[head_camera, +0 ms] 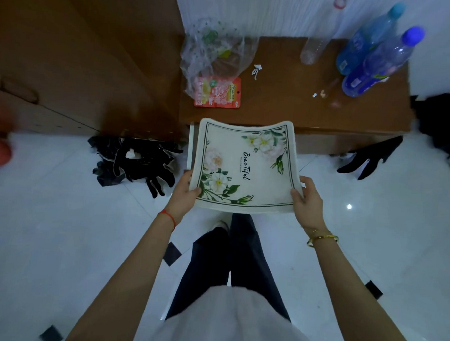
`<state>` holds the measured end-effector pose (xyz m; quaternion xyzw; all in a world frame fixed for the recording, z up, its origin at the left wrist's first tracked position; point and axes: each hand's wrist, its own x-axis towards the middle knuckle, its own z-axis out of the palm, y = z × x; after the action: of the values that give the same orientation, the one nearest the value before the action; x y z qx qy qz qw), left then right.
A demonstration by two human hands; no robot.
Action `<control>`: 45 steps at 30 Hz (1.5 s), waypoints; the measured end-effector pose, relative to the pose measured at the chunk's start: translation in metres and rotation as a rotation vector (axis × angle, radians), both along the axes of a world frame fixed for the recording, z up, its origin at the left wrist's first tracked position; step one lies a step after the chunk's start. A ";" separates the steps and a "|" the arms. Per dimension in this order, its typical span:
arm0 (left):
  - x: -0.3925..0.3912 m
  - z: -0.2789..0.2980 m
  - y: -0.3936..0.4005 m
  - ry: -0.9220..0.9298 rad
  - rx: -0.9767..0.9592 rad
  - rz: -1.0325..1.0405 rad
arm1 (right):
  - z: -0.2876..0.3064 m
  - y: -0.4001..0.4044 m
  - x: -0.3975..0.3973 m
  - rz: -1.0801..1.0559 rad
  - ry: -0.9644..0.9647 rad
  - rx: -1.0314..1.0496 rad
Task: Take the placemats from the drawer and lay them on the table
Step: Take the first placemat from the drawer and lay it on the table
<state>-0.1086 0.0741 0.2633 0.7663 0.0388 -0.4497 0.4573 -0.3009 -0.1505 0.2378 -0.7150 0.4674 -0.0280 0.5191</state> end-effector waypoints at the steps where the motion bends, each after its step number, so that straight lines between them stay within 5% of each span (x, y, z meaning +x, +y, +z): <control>1: -0.004 0.019 0.003 -0.016 -0.018 0.004 | 0.017 0.003 -0.004 -0.006 -0.019 -0.004; 14: -0.069 0.169 0.047 -0.291 -0.205 0.153 | 0.161 0.013 -0.033 0.117 -0.305 -0.029; 27: -0.257 0.218 0.023 -0.466 -0.215 0.787 | 0.214 -0.058 -0.047 0.743 -0.362 0.054; 45: -0.586 0.243 0.097 -0.588 0.021 1.809 | 0.231 0.194 -0.124 1.710 -0.328 0.257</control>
<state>-0.6943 0.1713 0.5065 0.5321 0.5048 0.2862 0.6165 -0.4254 0.0431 0.4690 -0.7431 -0.3091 0.3208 0.4993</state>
